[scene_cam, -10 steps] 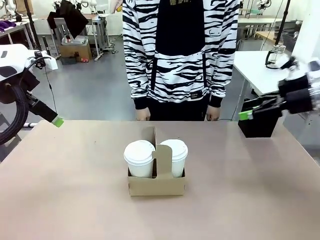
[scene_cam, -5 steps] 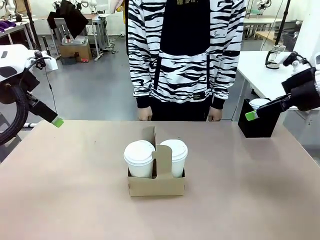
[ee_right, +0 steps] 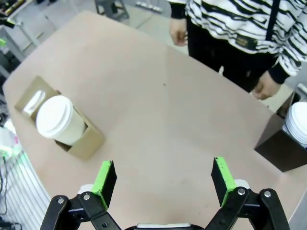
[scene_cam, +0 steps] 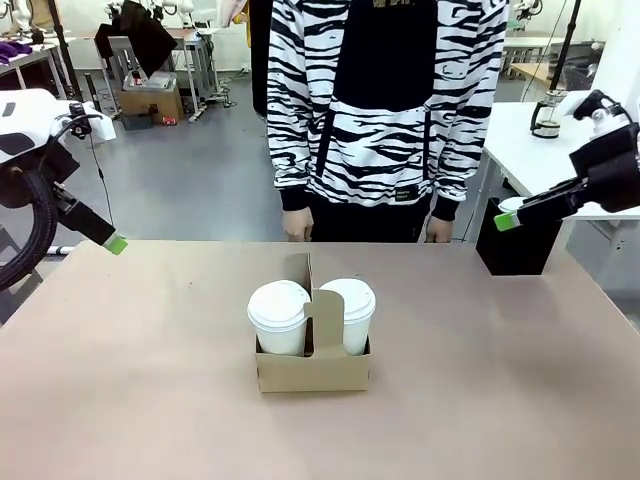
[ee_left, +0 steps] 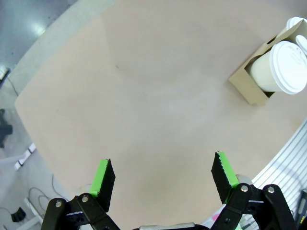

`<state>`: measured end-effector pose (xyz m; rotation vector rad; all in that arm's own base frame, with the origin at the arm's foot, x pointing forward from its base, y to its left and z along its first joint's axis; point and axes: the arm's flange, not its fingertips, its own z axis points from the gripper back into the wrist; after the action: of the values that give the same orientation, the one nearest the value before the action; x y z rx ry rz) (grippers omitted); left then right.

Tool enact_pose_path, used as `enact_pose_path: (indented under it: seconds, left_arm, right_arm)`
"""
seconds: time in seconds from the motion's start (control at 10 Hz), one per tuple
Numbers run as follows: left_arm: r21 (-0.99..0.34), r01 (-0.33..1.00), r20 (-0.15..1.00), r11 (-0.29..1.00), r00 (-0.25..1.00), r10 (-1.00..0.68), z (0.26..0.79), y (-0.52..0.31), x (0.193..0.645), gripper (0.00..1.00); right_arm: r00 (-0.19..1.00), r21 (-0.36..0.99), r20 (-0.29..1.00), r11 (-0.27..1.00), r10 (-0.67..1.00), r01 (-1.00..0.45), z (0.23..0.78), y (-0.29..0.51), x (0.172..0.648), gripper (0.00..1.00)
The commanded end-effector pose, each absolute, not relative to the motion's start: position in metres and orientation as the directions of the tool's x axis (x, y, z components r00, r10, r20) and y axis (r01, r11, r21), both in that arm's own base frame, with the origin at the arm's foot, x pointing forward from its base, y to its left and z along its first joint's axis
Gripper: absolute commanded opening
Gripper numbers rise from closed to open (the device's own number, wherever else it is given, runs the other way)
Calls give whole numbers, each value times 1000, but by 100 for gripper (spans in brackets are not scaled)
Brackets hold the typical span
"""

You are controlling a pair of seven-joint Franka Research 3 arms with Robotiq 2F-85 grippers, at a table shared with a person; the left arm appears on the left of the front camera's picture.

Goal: Pour a drink into a cup and package it in a carrier.
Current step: Insert the held 600 ml Paper Cup into the Cup Carrier.

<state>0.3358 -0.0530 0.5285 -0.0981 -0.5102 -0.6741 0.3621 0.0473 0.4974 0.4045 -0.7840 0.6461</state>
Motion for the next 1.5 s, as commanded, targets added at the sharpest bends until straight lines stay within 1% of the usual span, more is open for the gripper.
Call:
enact_pose_path:
  seconds: [0.0, 1.4]
  left_arm:
    - [76, 617, 484, 783, 664, -570, 529, -52, 335, 100]
    - [76, 617, 484, 783, 664, -570, 529, -52, 335, 100]
  right_arm:
    - [541, 98, 752, 748, 376, -656, 496, 48, 361, 100]
    - [541, 98, 752, 748, 376, -656, 496, 48, 361, 100]
